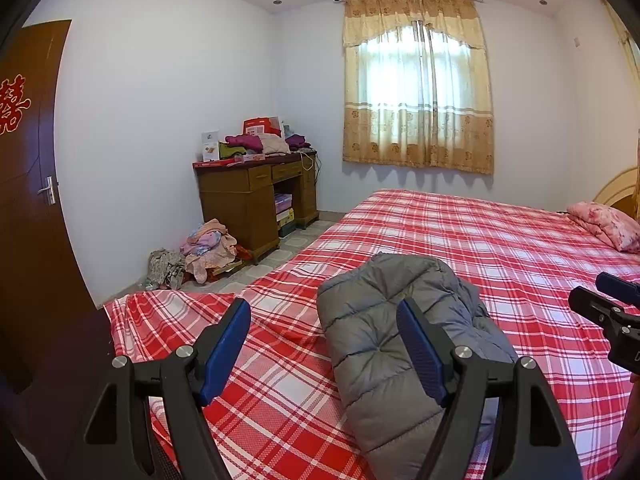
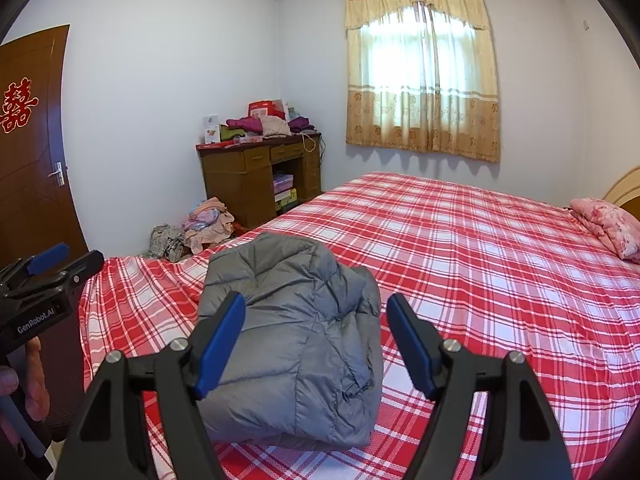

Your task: Fold large clothes

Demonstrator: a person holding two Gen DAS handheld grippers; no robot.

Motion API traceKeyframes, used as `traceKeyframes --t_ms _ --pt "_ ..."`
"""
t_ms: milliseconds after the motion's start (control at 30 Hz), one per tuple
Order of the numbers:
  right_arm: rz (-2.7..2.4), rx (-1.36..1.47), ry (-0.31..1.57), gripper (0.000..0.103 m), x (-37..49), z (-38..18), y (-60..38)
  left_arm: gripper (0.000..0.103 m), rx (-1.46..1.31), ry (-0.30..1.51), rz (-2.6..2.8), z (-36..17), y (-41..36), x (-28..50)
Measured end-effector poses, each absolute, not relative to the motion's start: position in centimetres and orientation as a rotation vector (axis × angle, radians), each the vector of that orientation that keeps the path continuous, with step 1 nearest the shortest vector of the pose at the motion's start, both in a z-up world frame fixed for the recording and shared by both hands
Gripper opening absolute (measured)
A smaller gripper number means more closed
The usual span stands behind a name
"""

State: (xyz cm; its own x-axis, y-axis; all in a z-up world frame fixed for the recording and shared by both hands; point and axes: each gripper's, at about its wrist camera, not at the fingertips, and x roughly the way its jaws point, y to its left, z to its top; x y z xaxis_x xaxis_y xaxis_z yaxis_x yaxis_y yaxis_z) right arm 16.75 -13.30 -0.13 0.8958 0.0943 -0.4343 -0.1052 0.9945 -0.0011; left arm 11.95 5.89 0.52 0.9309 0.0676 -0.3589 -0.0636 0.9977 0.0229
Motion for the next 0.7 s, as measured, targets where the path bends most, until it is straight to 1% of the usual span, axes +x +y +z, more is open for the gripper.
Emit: traceKeyframes --t_ms 700 --pt "0.119 -0.023 0.451 0.077 16.48 -0.28 -13.0 0.076 0.021 0.378 0.066 0.29 5.8 12.1"
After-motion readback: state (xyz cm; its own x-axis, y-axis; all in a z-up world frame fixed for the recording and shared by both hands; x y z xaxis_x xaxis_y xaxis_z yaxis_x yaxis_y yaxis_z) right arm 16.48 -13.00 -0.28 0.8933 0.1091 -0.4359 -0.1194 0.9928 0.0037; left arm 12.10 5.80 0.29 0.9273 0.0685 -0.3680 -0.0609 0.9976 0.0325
